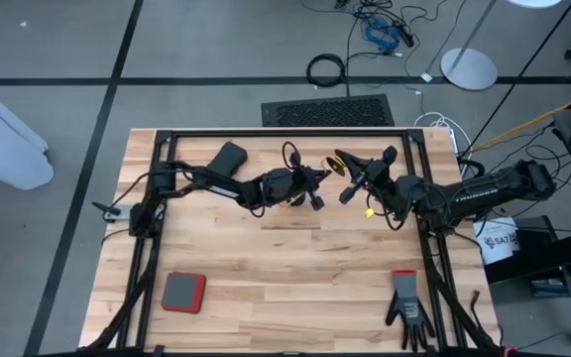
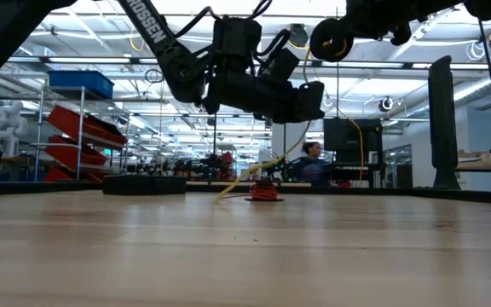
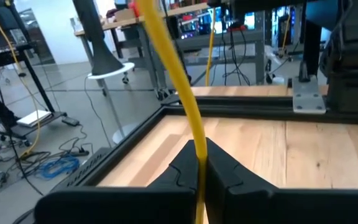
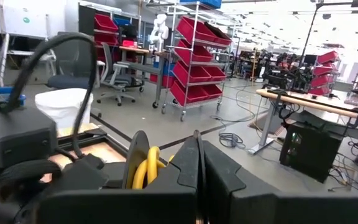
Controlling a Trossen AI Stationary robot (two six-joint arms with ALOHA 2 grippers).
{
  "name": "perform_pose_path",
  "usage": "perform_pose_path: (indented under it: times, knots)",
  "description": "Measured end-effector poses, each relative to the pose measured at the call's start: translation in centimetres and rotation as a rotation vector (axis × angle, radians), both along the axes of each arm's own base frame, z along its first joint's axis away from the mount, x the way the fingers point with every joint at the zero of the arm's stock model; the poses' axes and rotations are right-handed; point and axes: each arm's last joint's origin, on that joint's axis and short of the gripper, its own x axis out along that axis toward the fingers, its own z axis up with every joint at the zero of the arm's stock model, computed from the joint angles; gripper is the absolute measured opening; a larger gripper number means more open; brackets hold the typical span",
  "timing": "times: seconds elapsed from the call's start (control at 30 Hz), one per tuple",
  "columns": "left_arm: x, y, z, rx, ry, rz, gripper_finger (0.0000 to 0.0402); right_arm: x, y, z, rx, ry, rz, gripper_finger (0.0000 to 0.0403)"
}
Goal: Coil cords
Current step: Coil the yellow wire on the spool
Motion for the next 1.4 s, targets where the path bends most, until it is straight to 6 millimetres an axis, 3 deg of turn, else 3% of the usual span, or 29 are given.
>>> perform_pose_path:
  times: [0.53,0.83,1.1,1.4]
  knots:
    - [1.2,0.1,0.6,-0.022,0.075,-0.041,0.0003,1.4,-0.6,-0.4,0.071,-0.137,0.089,0.0000]
    - [1.6,-1.0,1.1,-0.024,0.058,-0.092,0.0003,1.9,-1.9,-0.4,0.064,-0.194,0.014,0.0000]
    - [2.3,-2.6,1.6,-0.032,0.095,-0.176,0.0003,3.8,-3.8,-2.9,0.006,-0.064,-0.140,0.0000]
    - [2.2,-2.4,0.9,-0.025,0.167,-0.201,0.0003,4.2,-4.3,-4.3,0.011,0.040,-0.174,0.0000]
